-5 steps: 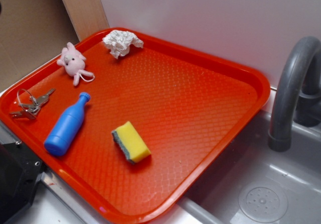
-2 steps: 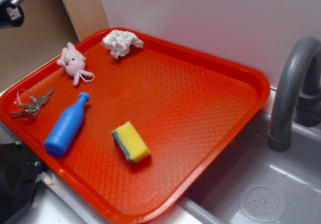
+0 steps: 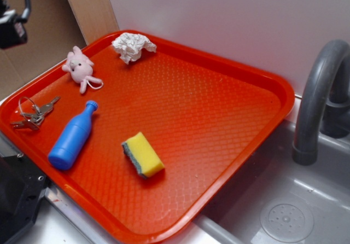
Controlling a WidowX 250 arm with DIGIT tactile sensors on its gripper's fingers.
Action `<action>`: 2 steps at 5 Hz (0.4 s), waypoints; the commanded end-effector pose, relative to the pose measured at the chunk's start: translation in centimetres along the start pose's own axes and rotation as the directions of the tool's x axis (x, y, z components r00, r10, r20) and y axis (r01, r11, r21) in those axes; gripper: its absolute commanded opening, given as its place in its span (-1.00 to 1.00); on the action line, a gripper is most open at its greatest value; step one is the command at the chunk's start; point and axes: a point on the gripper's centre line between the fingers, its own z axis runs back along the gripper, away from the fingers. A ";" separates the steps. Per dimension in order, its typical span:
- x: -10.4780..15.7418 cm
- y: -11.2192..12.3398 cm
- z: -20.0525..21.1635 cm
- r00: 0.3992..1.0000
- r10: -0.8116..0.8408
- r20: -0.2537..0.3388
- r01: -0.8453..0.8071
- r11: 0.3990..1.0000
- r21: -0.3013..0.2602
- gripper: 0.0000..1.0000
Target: Grab the silver keys.
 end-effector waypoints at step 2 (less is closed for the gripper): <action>2.1 3.5 -3.3 0.994 -0.017 0.108 0.012 0.999 0.046 1.00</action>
